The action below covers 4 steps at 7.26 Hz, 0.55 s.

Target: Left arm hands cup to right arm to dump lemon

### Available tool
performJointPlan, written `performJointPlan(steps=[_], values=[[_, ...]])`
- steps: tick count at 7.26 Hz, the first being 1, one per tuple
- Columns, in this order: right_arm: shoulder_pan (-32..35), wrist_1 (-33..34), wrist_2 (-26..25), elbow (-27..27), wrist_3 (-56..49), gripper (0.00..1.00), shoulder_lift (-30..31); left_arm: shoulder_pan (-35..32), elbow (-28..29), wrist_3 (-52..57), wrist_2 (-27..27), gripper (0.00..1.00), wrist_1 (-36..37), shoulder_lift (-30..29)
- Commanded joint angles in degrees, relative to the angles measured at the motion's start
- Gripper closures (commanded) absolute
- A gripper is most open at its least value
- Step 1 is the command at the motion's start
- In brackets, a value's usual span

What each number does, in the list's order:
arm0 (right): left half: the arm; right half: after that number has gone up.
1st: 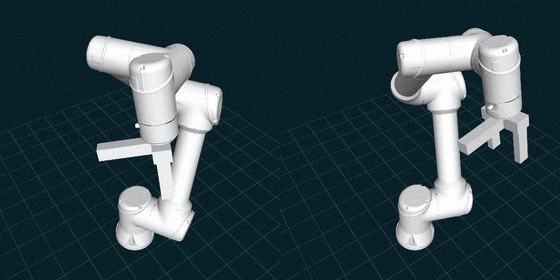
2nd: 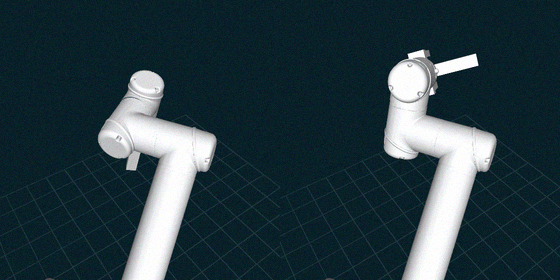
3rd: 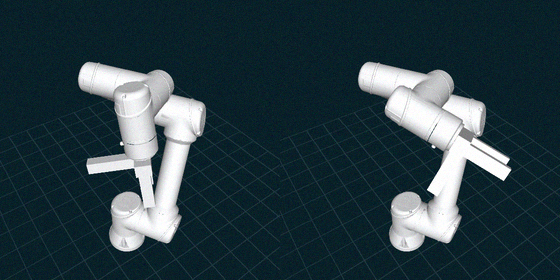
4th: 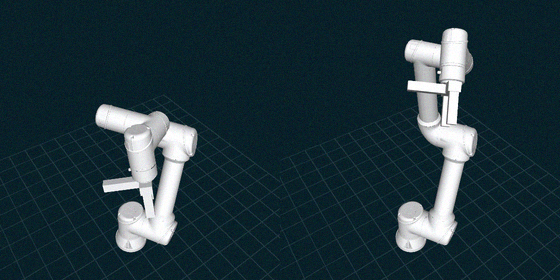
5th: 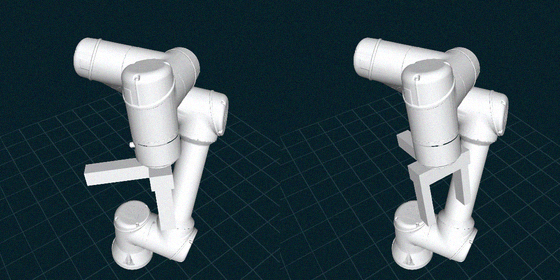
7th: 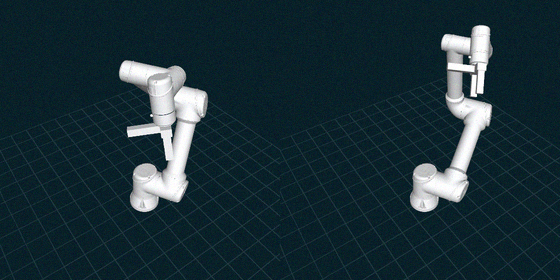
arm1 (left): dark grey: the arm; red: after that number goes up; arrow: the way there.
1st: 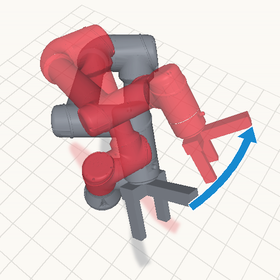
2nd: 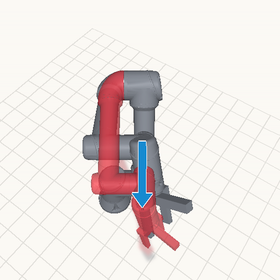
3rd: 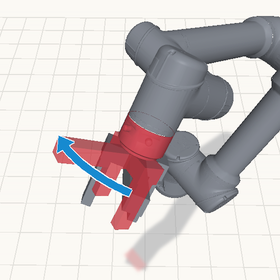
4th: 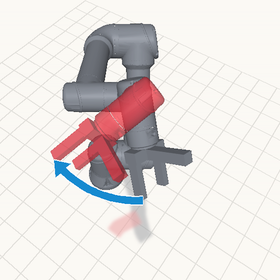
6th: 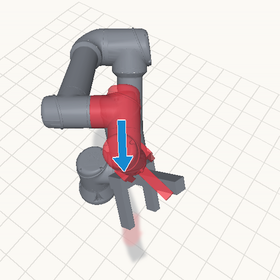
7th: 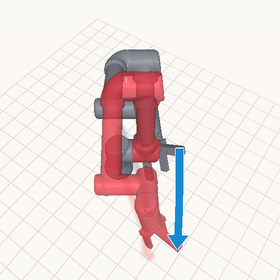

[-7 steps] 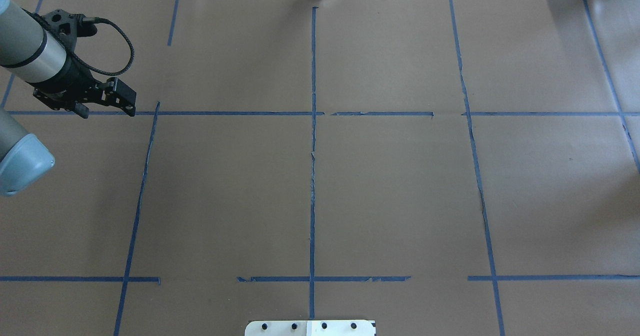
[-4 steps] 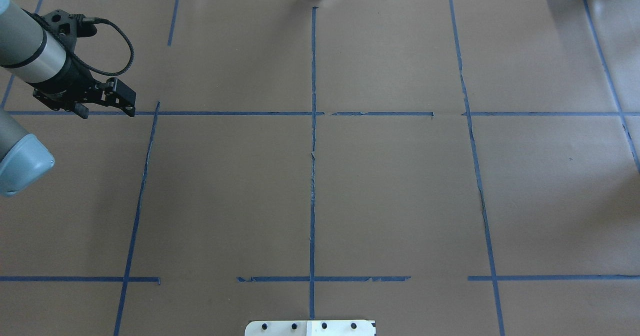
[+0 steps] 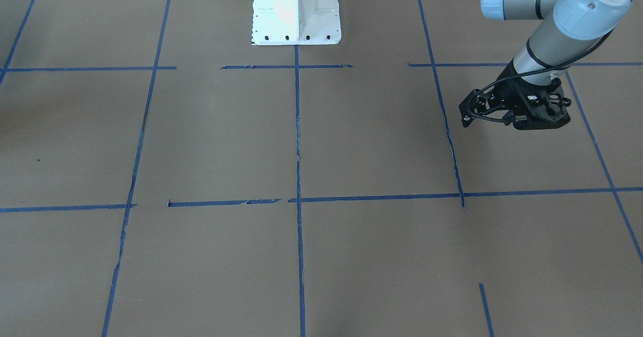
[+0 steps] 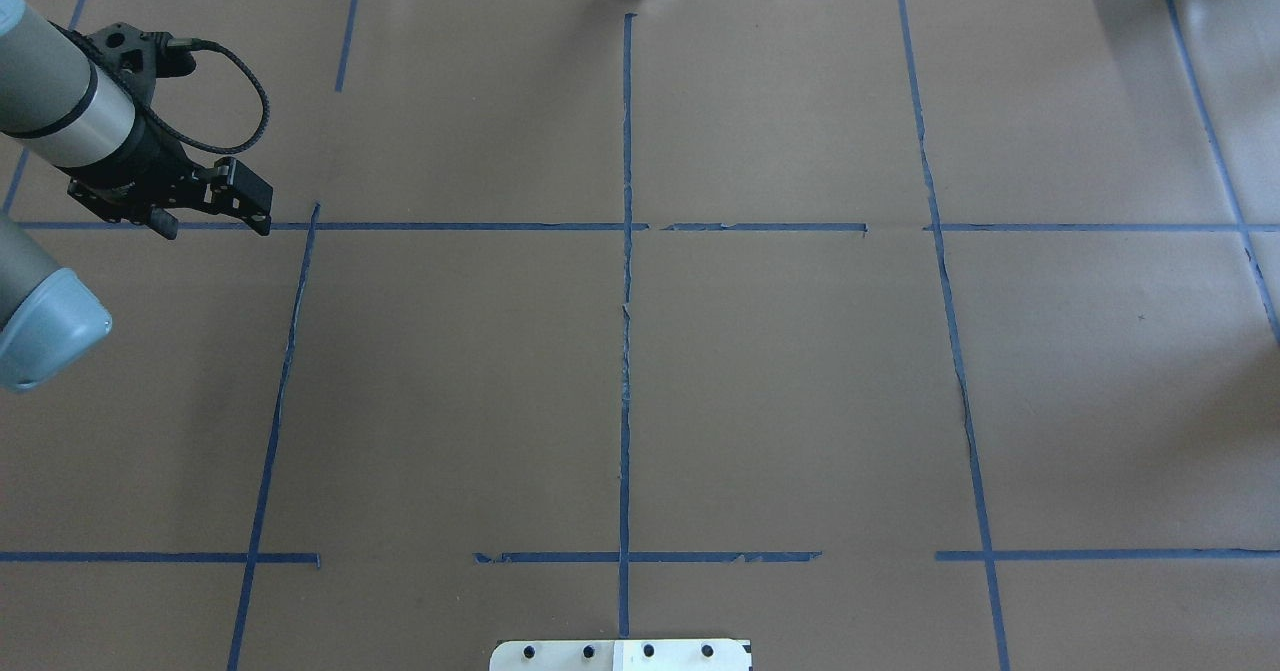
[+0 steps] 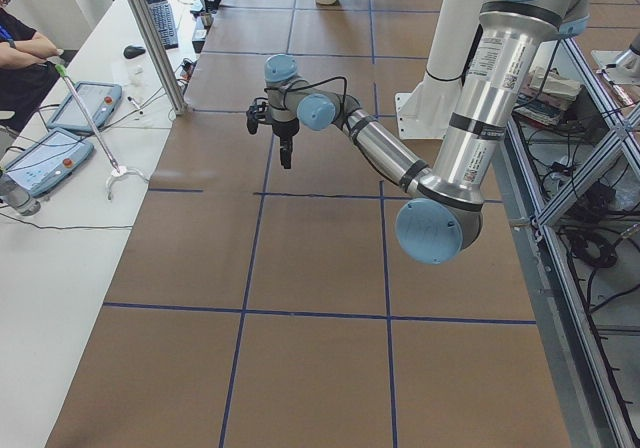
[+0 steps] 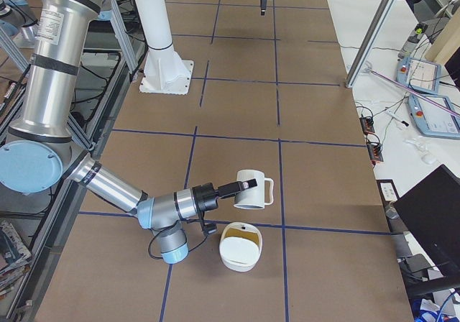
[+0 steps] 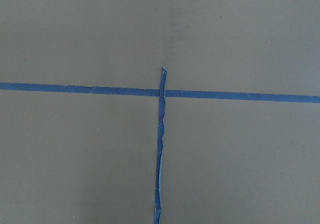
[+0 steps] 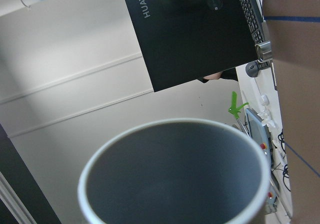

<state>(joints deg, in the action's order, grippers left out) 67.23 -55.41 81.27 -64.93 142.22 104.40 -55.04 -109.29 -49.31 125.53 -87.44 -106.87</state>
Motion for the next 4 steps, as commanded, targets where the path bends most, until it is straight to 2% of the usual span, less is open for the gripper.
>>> performJointPlan(steps=[1, 3, 4], values=[[0.00, 0.39, 5.82, 0.07, -21.47, 0.77, 0.19, 0.02, 0.22, 0.00, 0.15, 0.00, -0.01, 0.00], [0.18, 3.98, 13.27, -0.72, -37.44, 0.77, 0.63, 0.11, 0.39, 0.00, 0.15, 0.00, -0.01, 0.00], [0.26, 6.61, 15.04, -1.16, -46.16, 0.77, 0.63, 0.11, 0.31, 0.00, 0.15, 0.00, -0.01, 0.00]])
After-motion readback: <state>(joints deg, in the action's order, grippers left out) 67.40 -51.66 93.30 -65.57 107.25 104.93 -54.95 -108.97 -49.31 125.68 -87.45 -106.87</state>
